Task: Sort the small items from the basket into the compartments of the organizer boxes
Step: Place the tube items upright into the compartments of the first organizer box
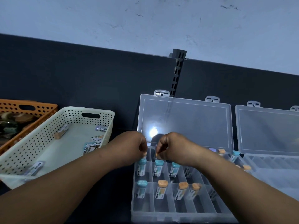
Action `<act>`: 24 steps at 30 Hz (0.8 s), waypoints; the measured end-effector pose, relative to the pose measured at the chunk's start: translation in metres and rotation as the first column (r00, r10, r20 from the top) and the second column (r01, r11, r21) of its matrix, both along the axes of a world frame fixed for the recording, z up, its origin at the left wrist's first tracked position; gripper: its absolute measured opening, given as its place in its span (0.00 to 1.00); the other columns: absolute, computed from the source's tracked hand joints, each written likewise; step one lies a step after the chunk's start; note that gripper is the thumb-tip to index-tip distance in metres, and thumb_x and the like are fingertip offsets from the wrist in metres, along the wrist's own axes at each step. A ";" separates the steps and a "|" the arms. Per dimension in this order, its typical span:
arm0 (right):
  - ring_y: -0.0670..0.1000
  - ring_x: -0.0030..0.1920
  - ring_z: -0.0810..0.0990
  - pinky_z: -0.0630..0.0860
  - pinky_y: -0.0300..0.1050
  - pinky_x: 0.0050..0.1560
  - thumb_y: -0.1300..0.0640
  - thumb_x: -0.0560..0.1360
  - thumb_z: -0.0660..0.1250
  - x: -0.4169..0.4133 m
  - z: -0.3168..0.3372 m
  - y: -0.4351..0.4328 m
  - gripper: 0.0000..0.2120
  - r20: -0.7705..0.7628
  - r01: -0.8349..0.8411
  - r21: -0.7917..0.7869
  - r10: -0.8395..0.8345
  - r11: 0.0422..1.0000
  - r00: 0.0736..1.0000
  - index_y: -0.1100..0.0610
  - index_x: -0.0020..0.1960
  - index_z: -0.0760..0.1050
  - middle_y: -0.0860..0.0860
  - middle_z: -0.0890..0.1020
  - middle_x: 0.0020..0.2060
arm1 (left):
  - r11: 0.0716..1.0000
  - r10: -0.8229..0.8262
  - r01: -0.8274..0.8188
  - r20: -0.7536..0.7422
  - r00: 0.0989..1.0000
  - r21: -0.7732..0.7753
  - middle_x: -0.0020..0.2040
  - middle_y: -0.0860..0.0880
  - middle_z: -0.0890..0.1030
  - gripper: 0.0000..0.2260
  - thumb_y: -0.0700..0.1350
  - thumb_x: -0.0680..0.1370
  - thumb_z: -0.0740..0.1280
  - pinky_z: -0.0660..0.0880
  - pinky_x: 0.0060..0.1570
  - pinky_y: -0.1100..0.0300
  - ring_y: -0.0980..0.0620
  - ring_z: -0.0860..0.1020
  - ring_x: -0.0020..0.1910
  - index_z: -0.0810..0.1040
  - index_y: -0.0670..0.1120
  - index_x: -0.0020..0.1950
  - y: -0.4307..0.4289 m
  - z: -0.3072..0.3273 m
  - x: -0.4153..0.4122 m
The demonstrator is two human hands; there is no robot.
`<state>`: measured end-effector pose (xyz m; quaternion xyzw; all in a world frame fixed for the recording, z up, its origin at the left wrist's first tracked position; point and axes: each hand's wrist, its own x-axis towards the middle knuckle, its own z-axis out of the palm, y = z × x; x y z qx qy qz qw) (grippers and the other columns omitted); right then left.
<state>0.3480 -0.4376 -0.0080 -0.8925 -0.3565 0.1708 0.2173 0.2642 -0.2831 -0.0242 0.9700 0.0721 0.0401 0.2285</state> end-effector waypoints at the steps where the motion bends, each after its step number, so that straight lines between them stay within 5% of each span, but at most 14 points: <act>1: 0.48 0.43 0.82 0.79 0.40 0.45 0.60 0.72 0.73 0.001 0.000 0.000 0.05 -0.003 0.001 0.000 -0.001 1.000 1.000 0.51 0.40 0.81 0.48 0.84 0.40 | 1.000 0.005 -0.005 -0.003 1.000 -0.015 0.45 0.54 0.82 0.04 0.45 0.74 0.71 0.77 0.50 0.60 0.56 0.80 0.45 0.84 0.50 0.47 0.001 -0.001 0.000; 7: 0.46 0.31 0.76 0.75 0.37 0.31 0.61 0.75 0.66 0.001 0.009 -0.003 0.07 -0.013 0.045 0.024 -0.045 0.999 0.999 0.56 0.44 0.82 0.49 0.81 0.35 | 0.998 0.014 -0.014 -0.002 1.000 -0.058 0.45 0.55 0.82 0.07 0.44 0.73 0.72 0.77 0.51 0.61 0.57 0.80 0.46 0.83 0.50 0.51 0.005 0.001 0.001; 11: 0.47 0.34 0.76 0.75 0.41 0.35 0.63 0.78 0.62 -0.001 0.021 -0.007 0.10 -0.046 0.080 0.103 -0.076 0.991 0.996 0.54 0.43 0.79 0.49 0.80 0.36 | 0.995 0.038 -0.036 0.017 0.999 -0.094 0.46 0.56 0.82 0.09 0.44 0.73 0.72 0.76 0.47 0.63 0.58 0.79 0.45 0.82 0.51 0.52 0.006 0.009 0.000; 14: 0.47 0.32 0.75 0.73 0.38 0.32 0.70 0.77 0.56 -0.007 0.032 -0.008 0.15 -0.269 0.209 0.336 -0.119 0.918 0.956 0.55 0.44 0.78 0.51 0.79 0.36 | 0.984 0.072 -0.055 0.097 0.993 -0.167 0.45 0.57 0.82 0.06 0.44 0.74 0.70 0.76 0.49 0.62 0.58 0.79 0.45 0.81 0.53 0.49 0.001 0.023 -0.003; 16: 0.50 0.36 0.78 0.77 0.43 0.38 0.74 0.76 0.52 -0.010 0.038 -0.007 0.18 -0.501 0.334 0.520 -0.036 0.786 0.865 0.59 0.47 0.78 0.55 0.80 0.40 | 0.957 0.079 -0.035 0.141 0.987 -0.289 0.41 0.55 0.82 0.04 0.44 0.74 0.70 0.77 0.45 0.61 0.58 0.79 0.40 0.80 0.53 0.42 -0.009 0.034 -0.007; 20: 0.55 0.47 0.85 0.83 0.47 0.47 0.77 0.77 0.51 -0.016 0.044 -0.007 0.18 -0.733 0.568 0.672 0.317 0.474 0.602 0.66 0.55 0.77 0.61 0.83 0.50 | 0.758 0.040 -0.026 0.006 0.999 -0.652 0.41 0.46 0.83 0.05 0.43 0.75 0.70 0.77 0.39 0.58 0.53 0.80 0.35 0.79 0.42 0.48 -0.033 0.049 -0.013; 24: 0.57 0.57 0.82 0.81 0.50 0.52 0.75 0.78 0.52 -0.021 0.043 -0.010 0.18 -0.712 0.580 0.702 0.407 0.413 0.572 0.66 0.59 0.75 0.62 0.82 0.56 | 0.530 0.035 -0.066 -0.055 0.998 -0.846 0.41 0.42 0.83 0.03 0.40 0.76 0.68 0.77 0.33 0.63 0.52 0.80 0.34 0.78 0.41 0.45 -0.043 0.053 -0.014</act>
